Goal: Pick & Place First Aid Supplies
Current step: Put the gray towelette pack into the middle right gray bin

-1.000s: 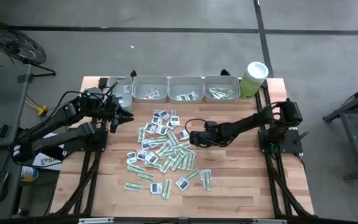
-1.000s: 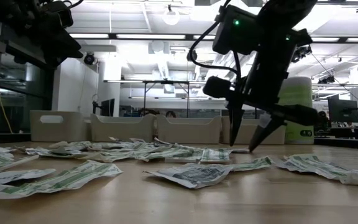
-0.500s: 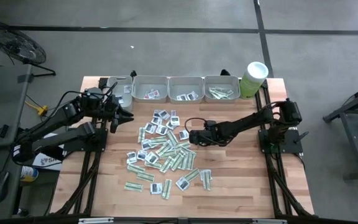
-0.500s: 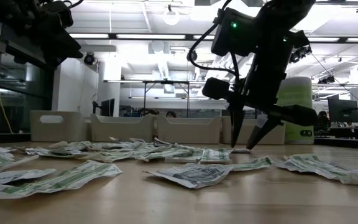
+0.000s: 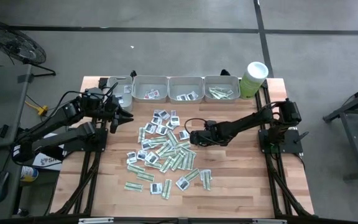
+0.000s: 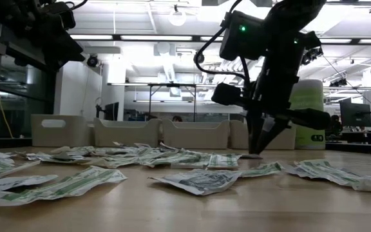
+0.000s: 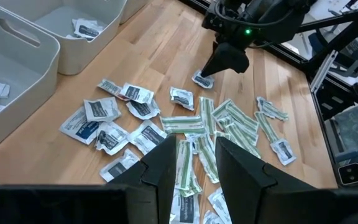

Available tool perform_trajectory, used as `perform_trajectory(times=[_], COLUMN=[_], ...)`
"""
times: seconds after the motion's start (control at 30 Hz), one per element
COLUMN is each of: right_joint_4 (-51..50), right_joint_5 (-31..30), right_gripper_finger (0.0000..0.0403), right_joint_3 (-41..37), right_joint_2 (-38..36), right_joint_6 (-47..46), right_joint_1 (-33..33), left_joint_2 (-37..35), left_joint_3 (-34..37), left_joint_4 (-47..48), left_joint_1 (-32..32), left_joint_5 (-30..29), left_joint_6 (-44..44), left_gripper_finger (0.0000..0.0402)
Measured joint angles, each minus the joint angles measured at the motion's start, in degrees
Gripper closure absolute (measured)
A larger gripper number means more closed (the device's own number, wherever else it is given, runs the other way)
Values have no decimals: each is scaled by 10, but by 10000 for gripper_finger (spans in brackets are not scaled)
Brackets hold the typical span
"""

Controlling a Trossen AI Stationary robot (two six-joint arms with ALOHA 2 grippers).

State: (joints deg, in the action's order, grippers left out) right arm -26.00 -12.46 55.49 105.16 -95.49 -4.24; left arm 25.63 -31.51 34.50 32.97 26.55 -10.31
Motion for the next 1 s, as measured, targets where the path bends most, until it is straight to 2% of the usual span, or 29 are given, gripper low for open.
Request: perform_trajectory(times=[0.3,0.63,0.83,1.0], right_joint_4=[7,9,30,82], right_joint_5=[-8,-61,-82,-86], right_gripper_finger=[402,403,403,403], right_joint_3=[-1,-3,-2,-2], right_joint_2=[-14,-73,-112,-146], right_joint_6=[22,78,131,211], right_joint_1=[0,6,28,66], left_joint_2=[0,0,0,0], left_joint_3=[0,0,0,0], left_joint_4=[0,1,0,0], left_joint_1=[0,0,0,0], left_joint_5=[0,0,-1,-1], left_joint_6=[0,-4,-4,-5], left_gripper_finger=[289,289,289,289])
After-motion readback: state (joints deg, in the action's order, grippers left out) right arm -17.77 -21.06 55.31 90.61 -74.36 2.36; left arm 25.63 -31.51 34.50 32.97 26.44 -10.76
